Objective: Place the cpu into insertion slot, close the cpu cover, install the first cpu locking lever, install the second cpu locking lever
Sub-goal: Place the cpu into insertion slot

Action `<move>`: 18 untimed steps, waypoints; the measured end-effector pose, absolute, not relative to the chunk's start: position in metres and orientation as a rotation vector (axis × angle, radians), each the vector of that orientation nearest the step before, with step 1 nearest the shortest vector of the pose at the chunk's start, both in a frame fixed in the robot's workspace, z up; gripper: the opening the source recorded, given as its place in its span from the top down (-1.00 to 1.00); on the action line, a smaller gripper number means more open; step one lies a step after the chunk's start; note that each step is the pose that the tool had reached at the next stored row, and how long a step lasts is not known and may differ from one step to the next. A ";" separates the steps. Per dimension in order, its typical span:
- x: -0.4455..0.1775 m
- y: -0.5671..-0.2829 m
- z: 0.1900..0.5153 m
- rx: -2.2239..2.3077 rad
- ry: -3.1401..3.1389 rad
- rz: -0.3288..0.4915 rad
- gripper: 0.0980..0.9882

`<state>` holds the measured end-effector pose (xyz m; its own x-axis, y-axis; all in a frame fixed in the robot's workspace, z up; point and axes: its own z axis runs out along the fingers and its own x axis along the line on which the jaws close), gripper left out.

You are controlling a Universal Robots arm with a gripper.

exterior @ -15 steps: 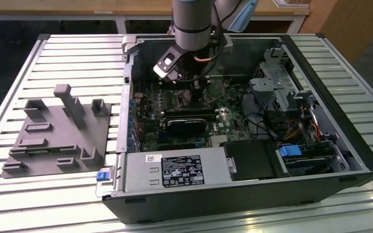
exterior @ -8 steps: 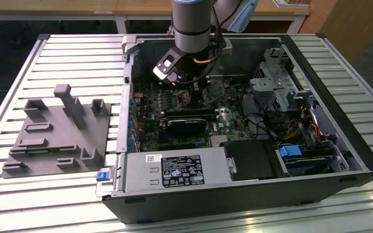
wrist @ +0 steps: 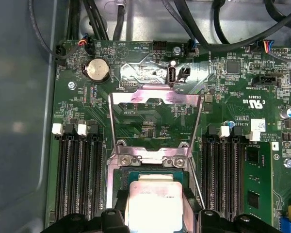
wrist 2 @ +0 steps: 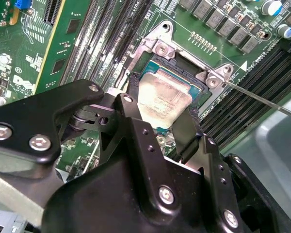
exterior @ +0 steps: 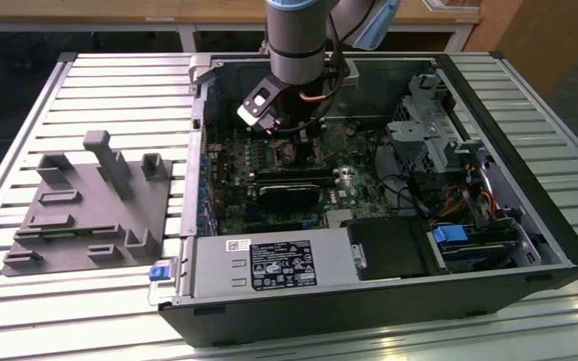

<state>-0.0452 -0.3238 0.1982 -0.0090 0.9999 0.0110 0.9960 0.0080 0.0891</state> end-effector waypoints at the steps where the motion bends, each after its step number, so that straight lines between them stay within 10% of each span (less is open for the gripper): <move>1: -0.045 -0.324 0.198 2.172 2.190 0.110 0.04; 18: -0.045 -0.323 0.195 2.172 2.190 0.110 -0.13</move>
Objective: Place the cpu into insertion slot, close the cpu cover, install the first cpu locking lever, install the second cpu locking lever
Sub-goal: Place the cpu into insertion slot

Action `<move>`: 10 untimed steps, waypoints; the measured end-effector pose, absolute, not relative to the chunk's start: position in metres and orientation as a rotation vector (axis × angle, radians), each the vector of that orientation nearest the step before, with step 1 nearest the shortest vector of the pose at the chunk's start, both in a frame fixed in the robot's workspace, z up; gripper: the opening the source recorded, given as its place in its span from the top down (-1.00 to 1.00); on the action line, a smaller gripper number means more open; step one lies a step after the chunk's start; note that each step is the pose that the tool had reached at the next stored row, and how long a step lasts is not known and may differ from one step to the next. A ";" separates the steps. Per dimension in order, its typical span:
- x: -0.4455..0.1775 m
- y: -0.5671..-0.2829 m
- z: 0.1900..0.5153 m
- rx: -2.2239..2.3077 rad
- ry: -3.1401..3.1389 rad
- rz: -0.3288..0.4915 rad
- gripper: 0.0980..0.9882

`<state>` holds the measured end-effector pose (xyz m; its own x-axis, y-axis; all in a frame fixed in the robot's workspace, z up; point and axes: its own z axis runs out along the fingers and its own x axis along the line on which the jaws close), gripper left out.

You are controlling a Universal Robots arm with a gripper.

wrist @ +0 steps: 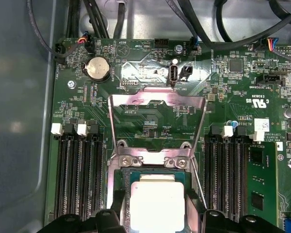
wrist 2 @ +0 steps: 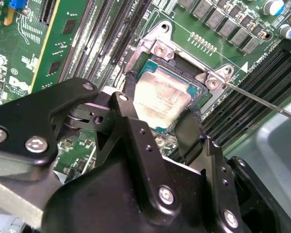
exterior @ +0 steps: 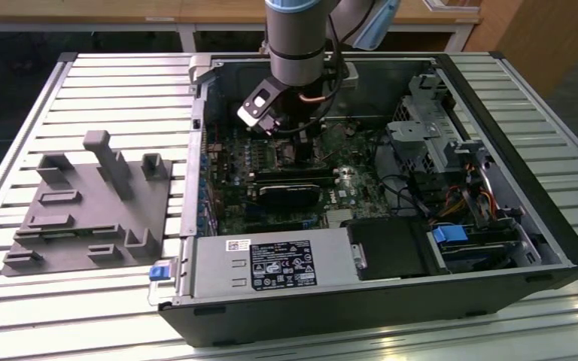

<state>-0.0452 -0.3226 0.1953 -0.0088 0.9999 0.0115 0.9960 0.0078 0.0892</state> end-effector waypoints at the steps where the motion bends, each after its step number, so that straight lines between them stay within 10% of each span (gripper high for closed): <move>1: -0.045 -0.322 0.195 2.172 2.191 0.111 -0.13; 10: -0.045 -0.318 0.193 2.174 2.192 0.114 -0.13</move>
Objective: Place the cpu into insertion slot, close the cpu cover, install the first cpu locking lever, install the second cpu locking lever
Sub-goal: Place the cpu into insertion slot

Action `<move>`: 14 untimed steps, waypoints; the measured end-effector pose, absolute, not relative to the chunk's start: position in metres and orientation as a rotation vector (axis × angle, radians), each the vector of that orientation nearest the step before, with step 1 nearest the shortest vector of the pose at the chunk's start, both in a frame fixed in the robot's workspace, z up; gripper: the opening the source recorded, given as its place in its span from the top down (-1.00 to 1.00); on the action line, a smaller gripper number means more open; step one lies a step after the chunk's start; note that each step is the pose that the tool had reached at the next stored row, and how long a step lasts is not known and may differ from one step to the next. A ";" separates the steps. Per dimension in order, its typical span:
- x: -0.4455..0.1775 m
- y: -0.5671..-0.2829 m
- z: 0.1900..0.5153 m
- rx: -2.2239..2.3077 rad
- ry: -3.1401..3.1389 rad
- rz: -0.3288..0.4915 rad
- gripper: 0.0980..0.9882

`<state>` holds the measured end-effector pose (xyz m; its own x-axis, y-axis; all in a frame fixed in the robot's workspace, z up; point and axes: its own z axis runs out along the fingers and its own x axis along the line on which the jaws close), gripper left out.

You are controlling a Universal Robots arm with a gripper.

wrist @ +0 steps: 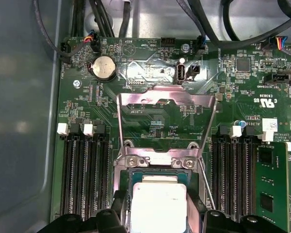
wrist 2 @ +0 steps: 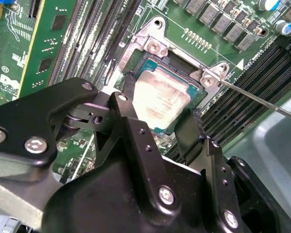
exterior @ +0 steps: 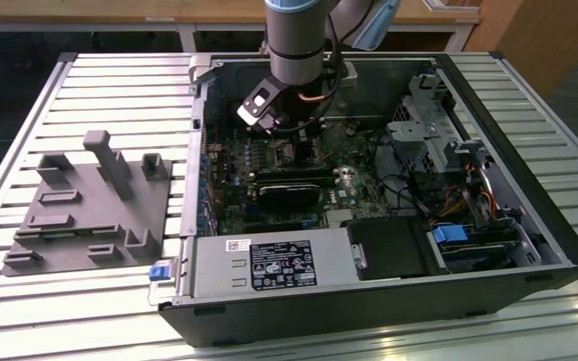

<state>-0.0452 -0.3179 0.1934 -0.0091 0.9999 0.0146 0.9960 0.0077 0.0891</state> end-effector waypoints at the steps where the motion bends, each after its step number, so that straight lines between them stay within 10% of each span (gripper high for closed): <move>1: -0.045 -0.318 0.194 2.174 2.192 0.113 -0.13; 12: -0.045 -0.322 0.206 2.174 2.192 0.114 -0.09; 14: -0.045 -0.324 0.207 2.174 2.192 0.114 0.18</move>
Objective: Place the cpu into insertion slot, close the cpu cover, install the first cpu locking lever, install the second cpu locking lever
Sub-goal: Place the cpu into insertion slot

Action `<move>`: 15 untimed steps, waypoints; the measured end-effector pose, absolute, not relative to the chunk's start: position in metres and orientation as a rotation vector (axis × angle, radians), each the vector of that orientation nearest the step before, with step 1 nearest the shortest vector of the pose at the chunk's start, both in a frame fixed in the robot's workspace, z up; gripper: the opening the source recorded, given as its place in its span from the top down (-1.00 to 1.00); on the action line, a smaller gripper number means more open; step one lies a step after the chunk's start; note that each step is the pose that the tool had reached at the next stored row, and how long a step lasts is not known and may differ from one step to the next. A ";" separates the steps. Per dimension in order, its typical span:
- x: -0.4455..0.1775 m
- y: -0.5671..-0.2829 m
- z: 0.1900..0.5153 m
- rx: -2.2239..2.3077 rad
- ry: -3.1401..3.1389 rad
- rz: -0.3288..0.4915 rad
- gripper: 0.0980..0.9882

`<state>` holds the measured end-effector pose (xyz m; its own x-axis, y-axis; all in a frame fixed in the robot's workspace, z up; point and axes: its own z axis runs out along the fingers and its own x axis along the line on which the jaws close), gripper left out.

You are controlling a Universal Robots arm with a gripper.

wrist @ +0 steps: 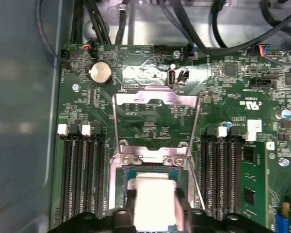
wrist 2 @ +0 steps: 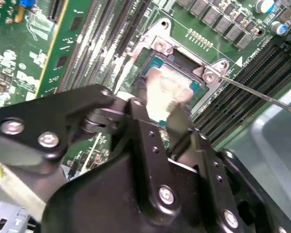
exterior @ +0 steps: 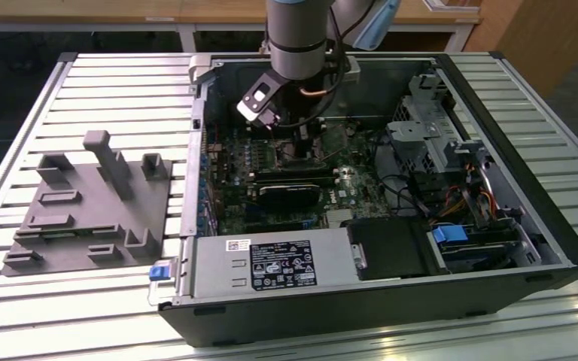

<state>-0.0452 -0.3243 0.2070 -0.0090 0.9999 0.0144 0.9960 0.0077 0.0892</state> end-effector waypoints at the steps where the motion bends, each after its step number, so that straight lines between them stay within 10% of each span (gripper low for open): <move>1: -0.045 -0.325 0.208 2.174 2.192 0.113 0.31; 9: -0.042 -0.326 0.213 2.181 2.200 0.098 0.97; 15: -0.041 -0.326 0.217 2.185 2.203 0.092 0.97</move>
